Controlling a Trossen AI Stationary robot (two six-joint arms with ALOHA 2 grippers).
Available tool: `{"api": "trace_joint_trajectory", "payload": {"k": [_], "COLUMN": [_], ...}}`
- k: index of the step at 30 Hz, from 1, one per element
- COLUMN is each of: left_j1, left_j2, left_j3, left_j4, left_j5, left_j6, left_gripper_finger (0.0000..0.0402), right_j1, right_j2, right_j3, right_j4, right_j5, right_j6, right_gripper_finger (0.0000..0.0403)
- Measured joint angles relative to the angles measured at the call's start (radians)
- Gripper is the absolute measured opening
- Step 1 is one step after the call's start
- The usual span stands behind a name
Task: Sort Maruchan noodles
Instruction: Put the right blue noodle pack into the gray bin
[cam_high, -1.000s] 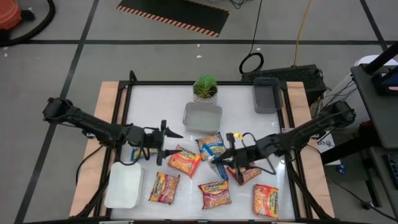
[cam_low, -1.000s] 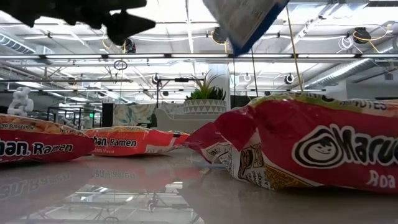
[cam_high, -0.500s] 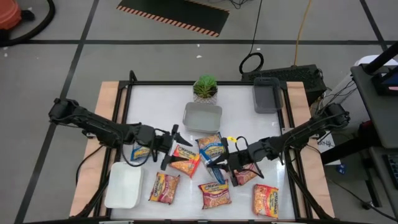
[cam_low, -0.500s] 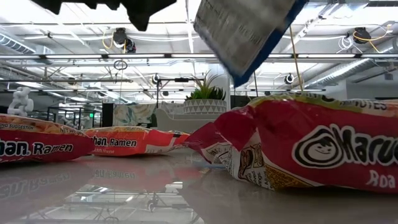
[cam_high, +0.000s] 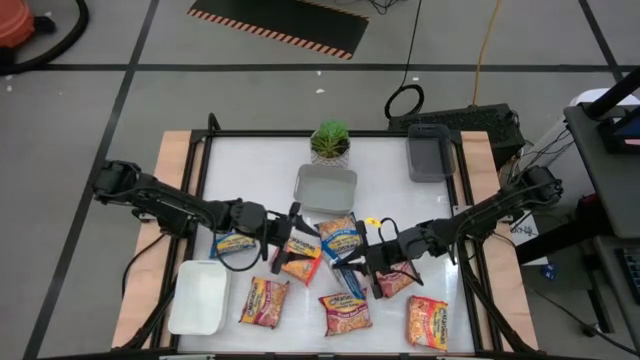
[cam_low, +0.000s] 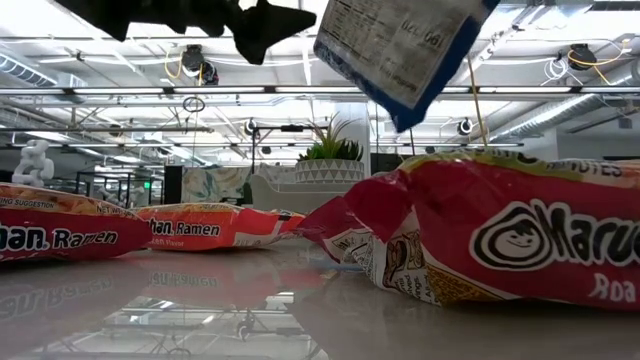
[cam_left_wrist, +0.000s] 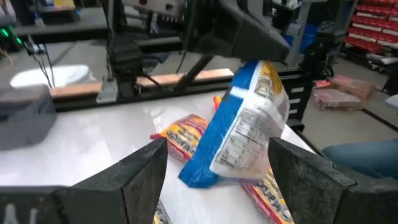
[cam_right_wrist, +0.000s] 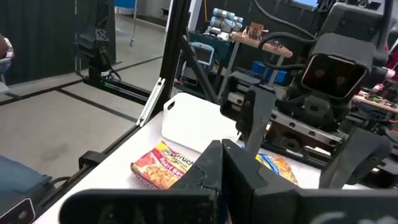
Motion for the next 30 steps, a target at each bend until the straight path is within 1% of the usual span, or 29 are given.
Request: {"api": "trace_joint_trajectory", "payload": {"k": [13, 20, 24, 27, 30], "left_j1": [0.004, 0.022, 0.052, 0.063, 0.064], "left_j2": [0.103, 0.152, 0.201, 0.228, 0.249], "left_j3": [0.001, 0.001, 0.0, 0.001, 0.009], "left_j4": [0.167, 0.217, 0.312, 0.371, 0.362], "left_j5": [0.023, 0.085, 0.181, 0.246, 0.251], "left_j6": [0.033, 0.027, -0.038, -0.067, -0.068], "left_gripper_finger": [0.0283, 0.0283, 0.0283, 0.0283, 0.0283], "right_j1": [-0.01, -0.011, -0.02, -0.022, -0.022], "right_j2": [0.0, 0.0, 0.0, 0.0, 0.0], "right_j3": [0.0, 0.0, 0.0, 0.0, 0.0], "right_j4": [0.003, 0.0, 0.0, 0.0, 0.0], "right_j5": [-0.001, -0.006, -0.054, -0.054, -0.053], "right_j6": [0.008, 0.018, 0.041, 0.059, 0.06], "right_gripper_finger": [0.0, 0.0, 0.0, 0.0, 0.0]}}
